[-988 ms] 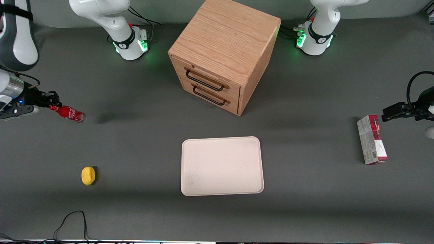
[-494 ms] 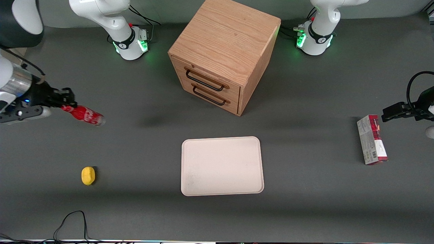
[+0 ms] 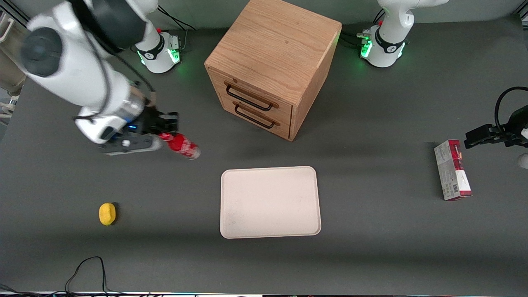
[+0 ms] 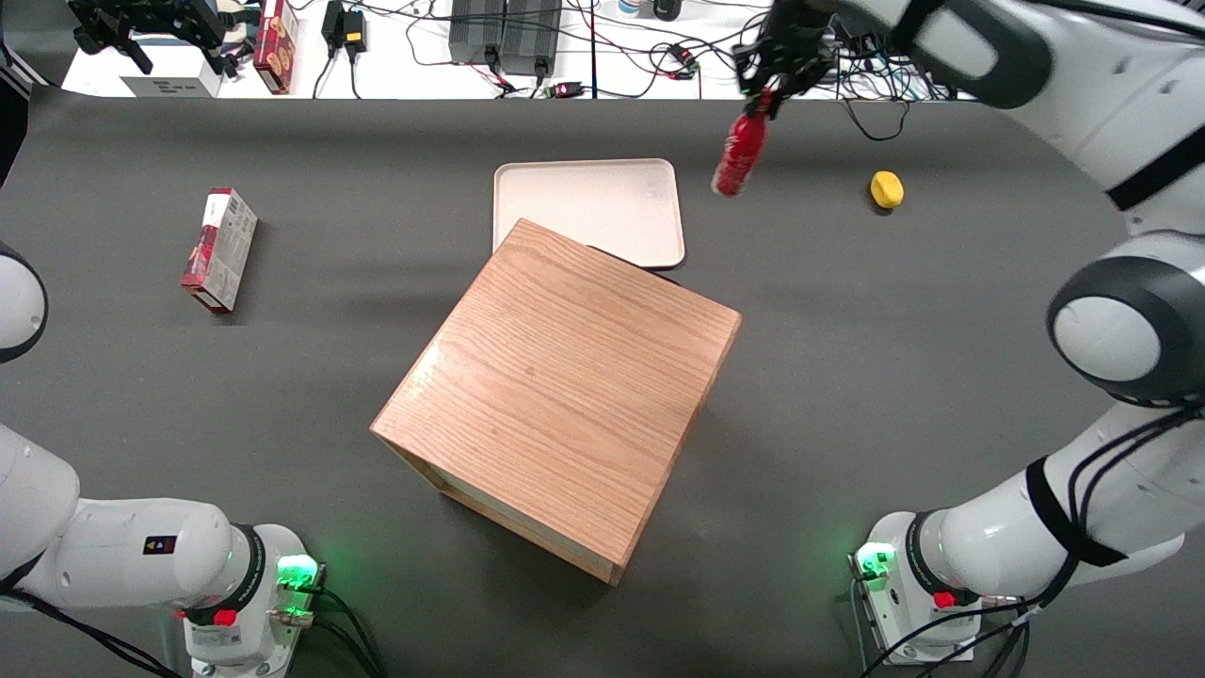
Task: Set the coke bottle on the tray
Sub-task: 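Lift the held bottle and carry it over the white tray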
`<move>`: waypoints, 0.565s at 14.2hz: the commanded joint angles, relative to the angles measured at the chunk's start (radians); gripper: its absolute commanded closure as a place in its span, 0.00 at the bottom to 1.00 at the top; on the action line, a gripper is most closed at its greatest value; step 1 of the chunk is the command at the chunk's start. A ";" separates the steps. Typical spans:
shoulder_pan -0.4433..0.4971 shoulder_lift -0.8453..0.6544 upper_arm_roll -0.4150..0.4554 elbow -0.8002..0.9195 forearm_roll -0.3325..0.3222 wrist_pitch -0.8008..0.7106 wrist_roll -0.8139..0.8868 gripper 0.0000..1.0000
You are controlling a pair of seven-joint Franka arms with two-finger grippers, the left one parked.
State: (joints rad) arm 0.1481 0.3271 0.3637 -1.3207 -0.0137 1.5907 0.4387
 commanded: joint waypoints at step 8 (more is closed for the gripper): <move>0.001 0.435 0.212 0.167 -0.406 0.357 0.152 0.78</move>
State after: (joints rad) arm 0.1499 0.6778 0.5519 -1.2533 -0.3559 1.9172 0.6008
